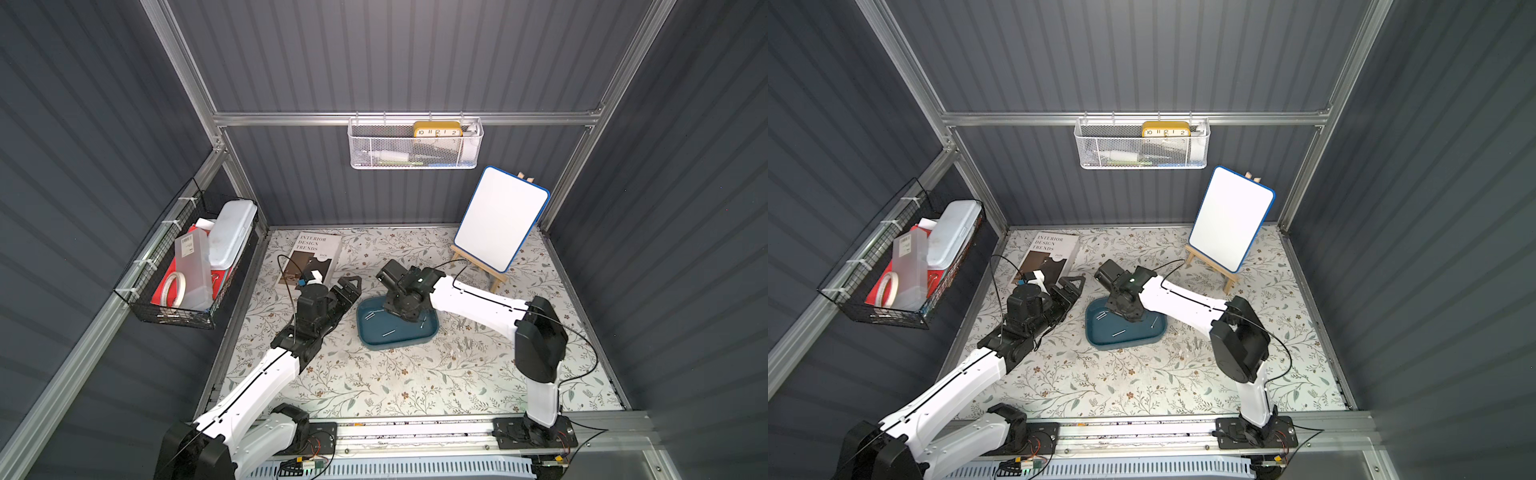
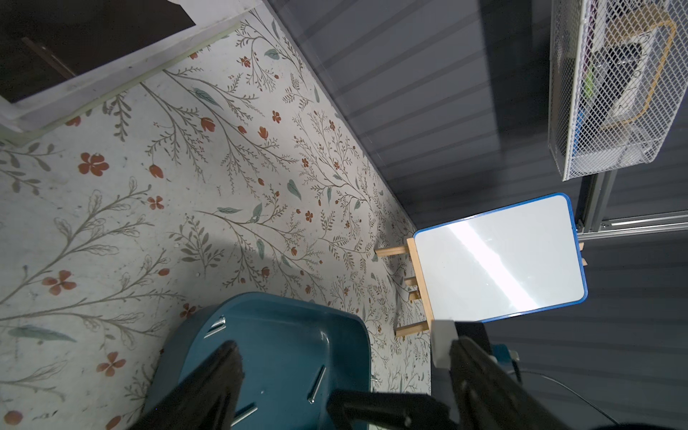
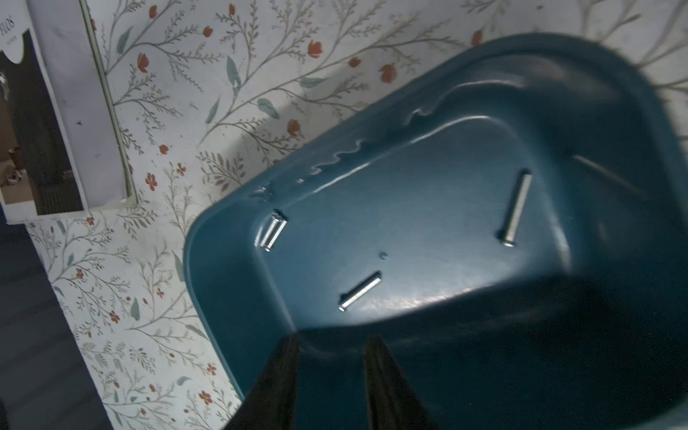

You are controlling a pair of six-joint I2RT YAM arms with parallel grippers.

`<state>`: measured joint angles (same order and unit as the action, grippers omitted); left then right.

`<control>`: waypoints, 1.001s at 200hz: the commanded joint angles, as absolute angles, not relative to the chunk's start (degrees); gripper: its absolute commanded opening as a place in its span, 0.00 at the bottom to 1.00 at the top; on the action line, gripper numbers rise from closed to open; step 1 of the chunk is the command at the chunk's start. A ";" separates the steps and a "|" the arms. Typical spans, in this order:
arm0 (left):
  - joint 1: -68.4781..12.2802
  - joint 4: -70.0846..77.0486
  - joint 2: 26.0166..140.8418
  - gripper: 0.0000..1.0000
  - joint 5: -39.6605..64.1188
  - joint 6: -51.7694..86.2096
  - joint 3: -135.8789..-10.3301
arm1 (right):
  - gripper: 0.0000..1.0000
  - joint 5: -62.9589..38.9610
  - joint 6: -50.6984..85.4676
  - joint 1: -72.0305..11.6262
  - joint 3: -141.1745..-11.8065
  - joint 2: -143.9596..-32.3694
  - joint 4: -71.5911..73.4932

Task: Take out the screws from the storage box
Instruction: Pick up the screw from the storage box.

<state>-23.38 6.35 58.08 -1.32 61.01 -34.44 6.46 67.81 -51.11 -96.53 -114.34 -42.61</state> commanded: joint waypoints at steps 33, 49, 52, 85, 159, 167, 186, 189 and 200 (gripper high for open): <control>-23.55 7.04 57.74 0.91 -2.13 59.93 -35.32 | 0.35 8.71 78.45 -52.08 -101.34 -123.78 -35.71; -23.55 6.80 58.39 0.92 -2.44 60.18 -35.61 | 0.35 8.96 79.53 -52.27 -102.62 -125.57 -34.96; -23.55 6.71 58.35 0.91 -2.41 60.28 -35.67 | 0.35 9.04 79.76 -52.29 -102.84 -125.88 -34.91; -23.55 6.21 57.46 0.91 -2.46 61.74 -34.94 | 0.35 9.25 81.45 -52.56 -103.80 -128.37 -33.88; -23.55 2.15 53.79 0.93 -5.35 63.72 -34.14 | 0.34 8.01 83.61 -53.64 -110.04 -134.46 -37.43; -23.55 1.49 53.61 0.93 -5.91 63.87 -34.50 | 0.34 8.00 83.65 -53.70 -110.66 -134.93 -37.95; -23.55 0.73 53.34 0.93 -7.08 63.90 -35.28 | 0.34 8.74 84.34 -53.86 -111.59 -135.79 -38.99; -23.55 0.66 53.35 0.93 -7.11 63.97 -35.30 | 0.34 8.82 84.44 -53.83 -111.68 -135.90 -39.18; -23.54 0.40 53.18 0.93 -7.37 64.00 -35.64 | 0.34 9.31 84.93 -53.88 -111.97 -136.45 -39.55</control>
<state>-23.27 -1.32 54.76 -7.55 63.42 -33.85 7.77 83.42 -52.62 -110.83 -134.10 -35.29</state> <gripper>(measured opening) 0.928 0.337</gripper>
